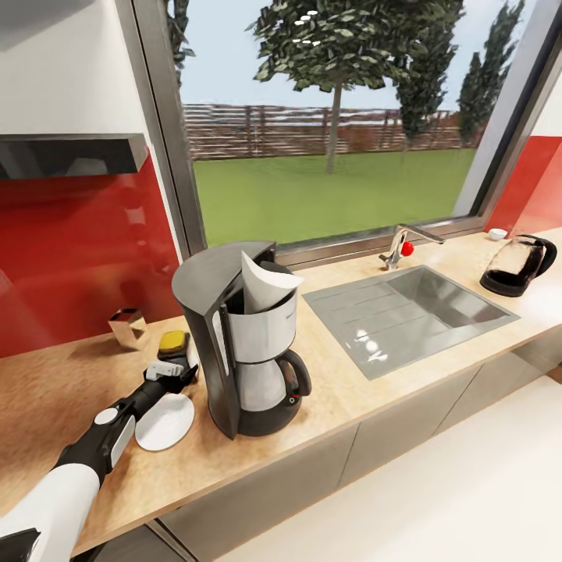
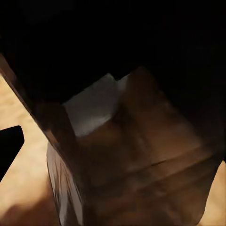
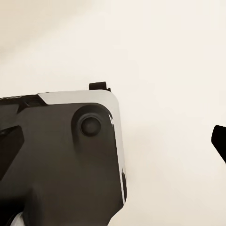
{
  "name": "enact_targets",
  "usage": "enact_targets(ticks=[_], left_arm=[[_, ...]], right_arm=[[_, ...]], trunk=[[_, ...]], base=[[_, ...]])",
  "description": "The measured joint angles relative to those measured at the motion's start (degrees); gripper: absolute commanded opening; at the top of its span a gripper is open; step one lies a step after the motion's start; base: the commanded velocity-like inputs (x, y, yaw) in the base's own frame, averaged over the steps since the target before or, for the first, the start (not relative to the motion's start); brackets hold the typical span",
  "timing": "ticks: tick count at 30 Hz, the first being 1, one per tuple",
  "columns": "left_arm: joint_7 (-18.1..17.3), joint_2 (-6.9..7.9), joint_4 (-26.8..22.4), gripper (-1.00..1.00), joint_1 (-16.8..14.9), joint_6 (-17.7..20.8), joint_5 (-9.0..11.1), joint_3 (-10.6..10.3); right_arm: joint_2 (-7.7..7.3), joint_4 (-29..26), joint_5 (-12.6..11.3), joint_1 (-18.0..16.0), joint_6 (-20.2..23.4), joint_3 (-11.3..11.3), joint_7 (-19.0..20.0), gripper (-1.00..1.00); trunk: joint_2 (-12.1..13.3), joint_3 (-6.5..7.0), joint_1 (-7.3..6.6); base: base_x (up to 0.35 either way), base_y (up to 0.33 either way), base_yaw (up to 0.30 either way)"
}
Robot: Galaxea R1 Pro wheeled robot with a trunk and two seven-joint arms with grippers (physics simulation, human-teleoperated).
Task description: Set up a coffee station on the kitchen countertop: keep the coffee maker on the countertop, move the bottle of coffee from the kitchen shelf to the counter next to the coffee maker, place a paper coffee filter on top of the coffee maker, put the saucer next to the coffee maker with the coffee cup on the saucer, and place the electric kettle next to the coffee maker.
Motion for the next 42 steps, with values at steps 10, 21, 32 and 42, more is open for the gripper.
enact_targets(ticks=[10,21,32,42], left_arm=[[0.08,0.0,-0.05,1.0,0.02,0.0,-0.02,0.0],[0.21,-0.02,-0.02,1.0,0.03,0.03,-0.02,0.01],[0.22,0.0,0.0,1.0,0.03,0.0,-0.01,-0.08],[-3.01,-0.05,-2.89,1.0,2.58,0.03,0.05,-0.13]], right_arm=[[0.0,0.0,0.0,0.0,0.0,0.0,0.0,1.0],[-0.01,0.0,0.01,0.0,0.01,0.01,0.05,1.0],[0.04,0.0,-0.05,0.0,0.0,0.0,0.0,1.0],[0.09,-0.09,-0.16,0.0,-0.08,0.0,0.0,1.0]], trunk=[[0.0,0.0,0.0],[0.02,0.01,0.03],[0.01,0.0,0.03],[0.0,0.0,0.0]], base=[[-0.001,0.0,0.0],[-0.267,0.0,0.0],[-0.319,0.0,0.0],[-0.148,0.0,0.0]])
